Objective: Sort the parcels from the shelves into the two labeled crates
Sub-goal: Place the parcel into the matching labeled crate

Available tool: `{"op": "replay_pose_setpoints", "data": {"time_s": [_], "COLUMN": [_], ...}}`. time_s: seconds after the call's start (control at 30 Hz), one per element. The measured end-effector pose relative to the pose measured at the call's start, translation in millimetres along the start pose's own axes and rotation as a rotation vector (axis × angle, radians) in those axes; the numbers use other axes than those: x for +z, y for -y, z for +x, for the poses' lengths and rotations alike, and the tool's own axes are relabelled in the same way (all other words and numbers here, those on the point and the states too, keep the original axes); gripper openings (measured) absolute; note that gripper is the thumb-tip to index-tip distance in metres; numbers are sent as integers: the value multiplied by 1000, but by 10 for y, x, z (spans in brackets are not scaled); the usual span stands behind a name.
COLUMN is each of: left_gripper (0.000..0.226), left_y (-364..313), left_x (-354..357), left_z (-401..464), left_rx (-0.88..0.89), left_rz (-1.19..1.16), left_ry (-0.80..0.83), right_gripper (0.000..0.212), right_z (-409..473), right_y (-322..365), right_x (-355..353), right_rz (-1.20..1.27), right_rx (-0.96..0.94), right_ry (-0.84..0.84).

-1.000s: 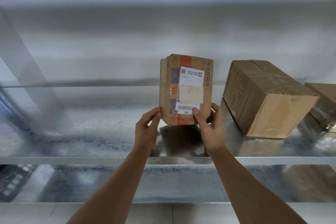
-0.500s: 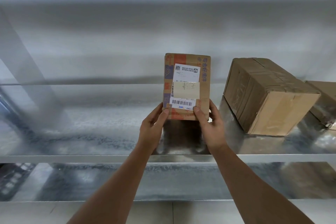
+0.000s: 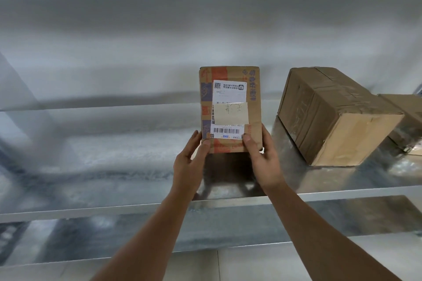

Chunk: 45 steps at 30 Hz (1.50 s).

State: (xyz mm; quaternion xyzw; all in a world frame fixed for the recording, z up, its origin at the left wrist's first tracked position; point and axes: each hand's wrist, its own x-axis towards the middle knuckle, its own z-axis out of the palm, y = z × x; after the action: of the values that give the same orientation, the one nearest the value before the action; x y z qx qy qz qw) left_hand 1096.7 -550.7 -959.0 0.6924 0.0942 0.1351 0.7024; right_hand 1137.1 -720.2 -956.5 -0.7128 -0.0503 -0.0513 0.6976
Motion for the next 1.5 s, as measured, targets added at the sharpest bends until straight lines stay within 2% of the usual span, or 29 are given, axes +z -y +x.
{"op": "replay_pose_setpoints", "data": {"time_s": [0.07,0.23,0.33,0.4,0.53,0.73,0.97,1.13,1.3,1.5], "left_gripper": [32,30,40,42,40,33,35,27,31,36], "left_y": [-114,-698,-1100,-1408,-2019,-2817,-3655,-4518,-5376,-6274], "left_x": [17,-3,-87,-139,-255,-508,-1000,-1532,-2003,-2470], "left_z": [6,-62,-257,-510,-1113,-1986,-2631,-3071,-3321,-3576], "left_rx": [-33,-160,-240,-260,-375,-500,-472,-452,-332,-186], "left_rz": [-15,19,41,85,58,88,11,-32,5,18], "left_ry": [2,13,83,143,122,134,237,326,284,264], "right_gripper": [51,35,46,43,34,39,42,44,44,32], "right_z": [-28,-131,-375,-600,-1146,-2013,-2773,-3249,-3595,-3836], "right_y": [80,476,826,1105,1882,2921,3941,4794,5740,6584], "right_x": [56,104,57,8,-107,-212,-33,270,611,852], "right_rz": [-58,-138,-206,-223,-275,-325,-350,-372,-293,-256], "right_rx": [7,139,255,318,466,596,604,539,420,237], "right_ry": [-17,-44,-40,-23,10,25,-18,-38,-80,-107]}}
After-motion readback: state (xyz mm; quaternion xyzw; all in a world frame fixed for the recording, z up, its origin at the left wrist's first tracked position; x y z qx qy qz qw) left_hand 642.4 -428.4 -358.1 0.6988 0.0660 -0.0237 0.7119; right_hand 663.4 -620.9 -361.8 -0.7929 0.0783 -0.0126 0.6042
